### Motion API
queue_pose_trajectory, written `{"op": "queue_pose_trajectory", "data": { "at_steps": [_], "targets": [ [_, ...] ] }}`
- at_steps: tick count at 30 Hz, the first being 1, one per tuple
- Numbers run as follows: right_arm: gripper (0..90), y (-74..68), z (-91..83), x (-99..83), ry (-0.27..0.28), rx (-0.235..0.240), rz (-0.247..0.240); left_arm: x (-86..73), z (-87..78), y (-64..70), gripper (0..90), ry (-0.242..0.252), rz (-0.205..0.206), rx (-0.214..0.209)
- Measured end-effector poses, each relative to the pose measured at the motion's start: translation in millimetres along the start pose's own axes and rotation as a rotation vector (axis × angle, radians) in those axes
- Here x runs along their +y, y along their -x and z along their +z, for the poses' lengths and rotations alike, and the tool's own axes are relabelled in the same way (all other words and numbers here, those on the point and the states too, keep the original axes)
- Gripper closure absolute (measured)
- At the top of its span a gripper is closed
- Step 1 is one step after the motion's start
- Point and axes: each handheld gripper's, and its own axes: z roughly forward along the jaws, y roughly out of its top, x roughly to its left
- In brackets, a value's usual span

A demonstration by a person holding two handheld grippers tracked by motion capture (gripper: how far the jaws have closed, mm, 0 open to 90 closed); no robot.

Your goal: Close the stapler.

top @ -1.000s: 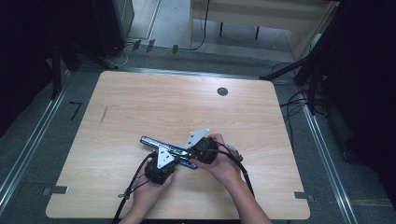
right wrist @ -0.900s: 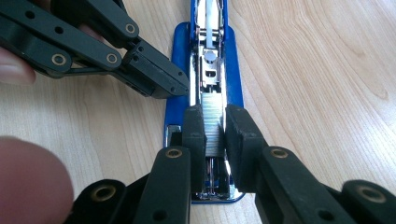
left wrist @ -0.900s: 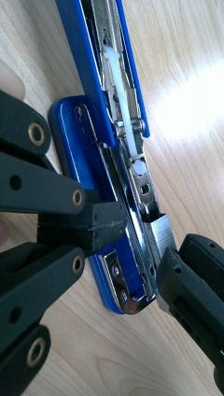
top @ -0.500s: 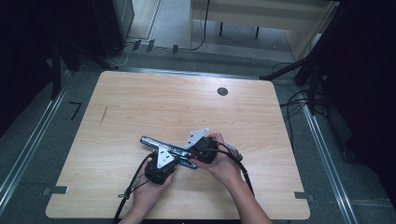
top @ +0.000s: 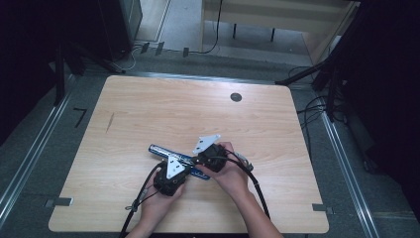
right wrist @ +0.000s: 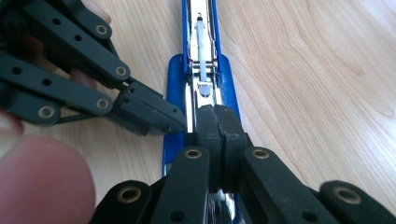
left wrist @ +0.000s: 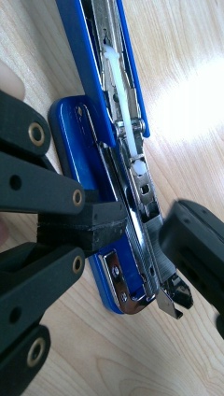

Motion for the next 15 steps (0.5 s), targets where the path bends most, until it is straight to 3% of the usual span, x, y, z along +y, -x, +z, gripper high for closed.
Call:
{"op": "queue_pose_trajectory", "data": {
  "at_steps": [10, 15],
  "targets": [
    [90.0, -0.6, 6.5, 2.6, 0.013, -0.005, 0.006, 0.0, -0.1, 0.0, 90.0, -0.001, -0.001, 0.000],
    [90.0, -2.4, 10.2, 3.9, 0.000, -0.002, -0.015, 0.0, -0.1, 0.0, 90.0, -0.001, -0.002, 0.000]
  ]
}}
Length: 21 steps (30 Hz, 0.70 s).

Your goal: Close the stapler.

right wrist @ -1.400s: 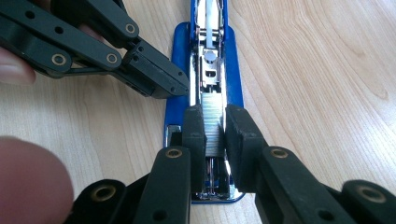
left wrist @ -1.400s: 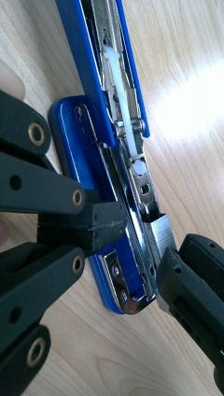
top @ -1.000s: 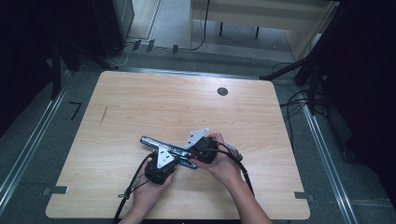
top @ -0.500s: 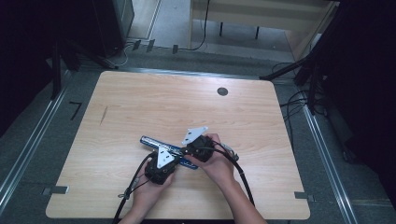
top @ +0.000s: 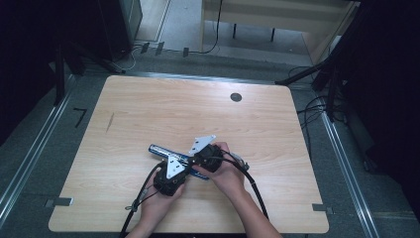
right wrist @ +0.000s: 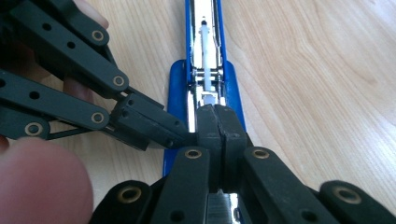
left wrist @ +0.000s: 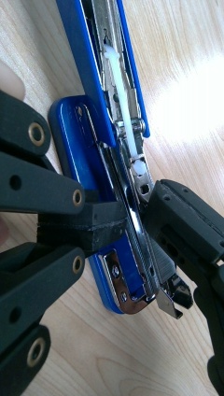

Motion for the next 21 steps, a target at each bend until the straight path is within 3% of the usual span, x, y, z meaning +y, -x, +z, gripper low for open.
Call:
{"op": "queue_pose_trajectory", "data": {
  "at_steps": [7, 11, 17, 21],
  "targets": [
    [90.0, -0.6, -3.2, -3.3, -0.003, -0.004, 0.006, 0.0, -0.2, -1.3, 90.0, -0.002, -0.006, -0.009],
    [90.0, -0.3, -6.5, -7.2, -0.003, -0.007, 0.011, -0.5, -1.1, -6.9, 90.0, -0.002, -0.051, -0.037],
    [90.0, 0.4, -9.3, -10.3, -0.004, -0.003, 0.016, -1.3, -4.7, -13.2, 90.0, 0.006, -0.075, -0.050],
    [90.0, 1.5, -13.2, -10.7, 0.008, -0.014, 0.023, -3.0, -10.6, -21.4, 90.0, 0.007, -0.081, -0.028]
  ]
}}
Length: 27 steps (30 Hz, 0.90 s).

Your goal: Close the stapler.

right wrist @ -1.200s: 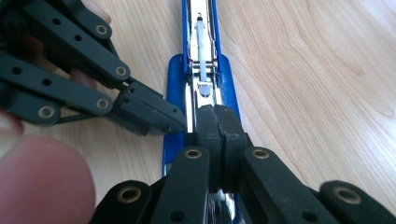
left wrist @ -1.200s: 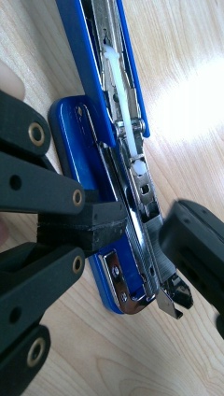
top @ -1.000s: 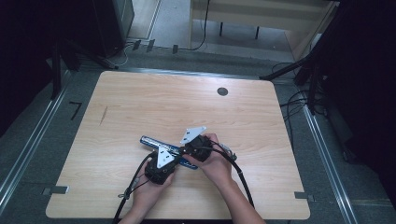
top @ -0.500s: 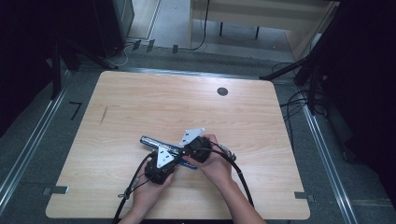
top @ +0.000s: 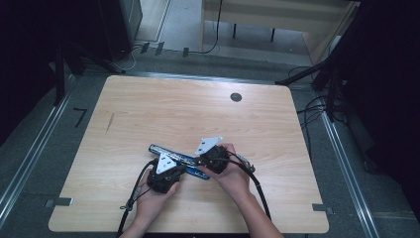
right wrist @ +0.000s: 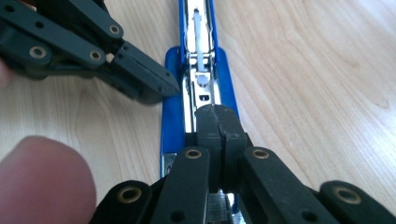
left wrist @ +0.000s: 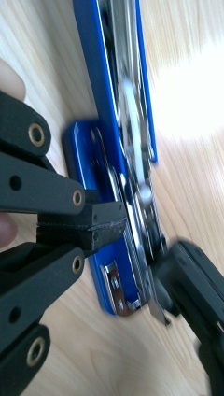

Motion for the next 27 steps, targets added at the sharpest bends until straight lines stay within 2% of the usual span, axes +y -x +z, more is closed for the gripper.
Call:
{"op": "queue_pose_trajectory", "data": {
  "at_steps": [4, 11, 21, 27],
  "targets": [
    [90.0, 1.6, -1.1, 4.9, 0.032, 0.004, 0.012, -3.6, -8.0, -15.1, 90.0, 0.005, -0.038, 0.022],
    [90.0, -2.3, 9.6, 19.0, 0.038, 0.024, 0.007, -7.3, -14.4, -35.5, 90.0, -0.007, -0.098, 0.069],
    [90.0, -3.2, 27.3, 37.9, 0.039, 0.042, -0.009, -7.5, -12.8, -41.2, 90.0, -0.032, -0.121, 0.084],
    [90.0, -2.2, 36.3, 47.6, 0.038, 0.054, -0.004, -7.3, -11.2, -43.6, 90.0, -0.040, -0.148, 0.091]
  ]
}}
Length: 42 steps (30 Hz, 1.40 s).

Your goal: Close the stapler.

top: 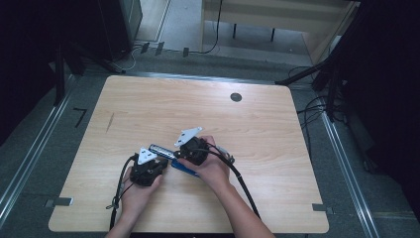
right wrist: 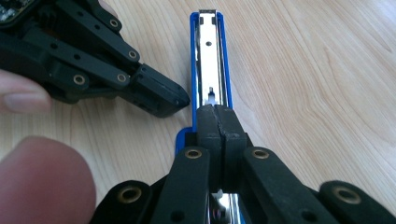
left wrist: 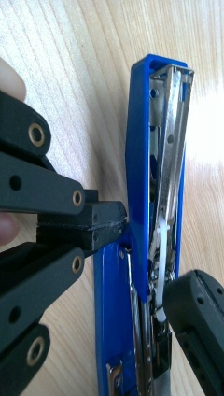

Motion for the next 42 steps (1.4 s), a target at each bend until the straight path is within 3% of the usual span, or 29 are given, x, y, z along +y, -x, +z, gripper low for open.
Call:
{"op": "queue_pose_trajectory", "data": {
  "at_steps": [4, 22, 32, 40, 42],
  "targets": [
    [90.0, -0.4, 6.7, 4.0, -0.010, 0.008, 0.000, 1.1, 3.2, 1.7, 90.0, -0.020, 0.008, 0.014],
    [90.0, 0.7, 15.4, 10.9, -0.009, 0.006, 0.010, 1.7, 3.2, 2.5, 90.0, -0.004, 0.013, 0.024],
    [90.0, 0.1, 13.0, 10.9, 0.001, 0.005, 0.012, 0.5, 0.9, 4.2, 90.0, 0.028, 0.010, 0.031],
    [90.0, -0.1, 11.5, 9.8, 0.000, 0.006, 0.013, -2.4, -2.3, 10.2, 90.0, 0.057, 0.045, 0.014],
    [90.0, 0.5, 11.3, 9.5, 0.002, 0.008, 0.010, -2.3, -2.3, 10.0, 90.0, 0.055, 0.039, 0.018]
  ]
}}
